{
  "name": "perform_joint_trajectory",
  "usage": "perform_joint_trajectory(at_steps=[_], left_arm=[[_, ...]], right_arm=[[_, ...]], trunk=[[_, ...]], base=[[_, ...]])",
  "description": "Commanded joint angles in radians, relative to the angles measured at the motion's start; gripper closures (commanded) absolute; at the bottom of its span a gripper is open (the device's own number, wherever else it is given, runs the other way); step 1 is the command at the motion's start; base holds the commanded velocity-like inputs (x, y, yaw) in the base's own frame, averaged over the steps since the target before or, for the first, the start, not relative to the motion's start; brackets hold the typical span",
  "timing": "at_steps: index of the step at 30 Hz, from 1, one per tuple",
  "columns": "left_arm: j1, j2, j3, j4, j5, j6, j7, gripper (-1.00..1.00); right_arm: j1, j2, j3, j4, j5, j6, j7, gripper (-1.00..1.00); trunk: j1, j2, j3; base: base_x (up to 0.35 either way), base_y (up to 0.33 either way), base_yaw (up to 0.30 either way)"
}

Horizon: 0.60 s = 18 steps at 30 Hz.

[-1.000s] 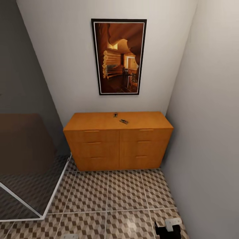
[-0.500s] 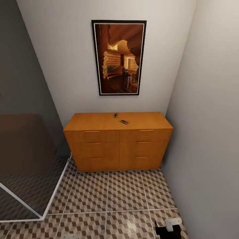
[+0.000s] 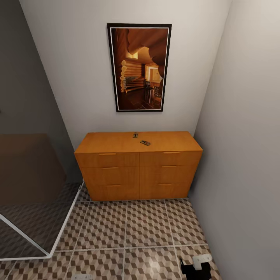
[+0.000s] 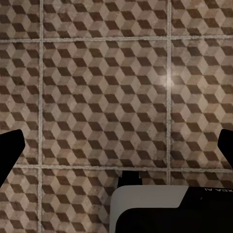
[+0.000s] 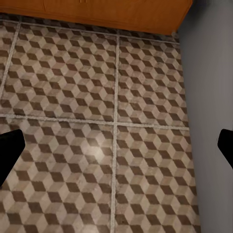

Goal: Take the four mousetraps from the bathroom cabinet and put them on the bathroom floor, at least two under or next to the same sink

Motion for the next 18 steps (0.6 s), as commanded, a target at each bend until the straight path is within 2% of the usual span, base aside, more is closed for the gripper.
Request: perform_joint_trajectory(at_steps=[1,4,7,8,14,15,18], left_arm=[[-0.002,-0.001,-0.008,0.004,0.004,-0.006,0.002,-1.00],[-0.002,-0.001,-0.008,0.003,0.004,-0.006,0.002,-1.00],[-0.002,-0.001,-0.008,0.003,0.004,-0.006,0.002,-1.00],[-0.002,-0.001,-0.008,0.004,0.004,-0.006,0.002,-1.00],[-0.002,-0.001,-0.008,0.004,0.004,-0.006,0.002,-1.00],[-0.002,-0.001,-0.008,0.004,0.004,-0.006,0.002,-1.00],[-0.002,-0.001,-0.009,0.004,0.004,-0.006,0.002,-1.00]], right_arm=[[-0.001,0.001,0.008,-0.003,0.004,0.001,-0.011,-1.00],[-0.001,0.005,0.008,-0.038,0.005,0.022,-0.014,-1.00],[-0.002,0.006,0.007,-0.094,0.005,0.078,-0.014,-1.00],[-0.002,0.007,0.007,-0.148,0.005,0.142,-0.015,-1.00],[-0.002,0.007,0.007,-0.365,0.003,0.399,-0.011,-1.00],[-0.002,0.008,0.006,-0.431,0.002,0.469,-0.009,-1.00],[-0.002,0.010,0.009,-0.546,0.000,0.559,-0.006,-1.00]], trunk=[[0.001,-0.002,-0.002],[0.001,-0.002,-0.002],[0.001,-0.002,-0.002],[0.001,-0.002,-0.002],[0.001,-0.002,-0.002],[0.001,-0.002,-0.002],[0.001,-0.002,-0.002]], base=[[0.000,0.000,0.000],[0.000,0.000,0.000],[0.000,0.000,0.000],[0.000,0.000,0.000],[0.000,0.000,0.000],[0.000,0.000,0.000],[0.000,0.000,0.000]])
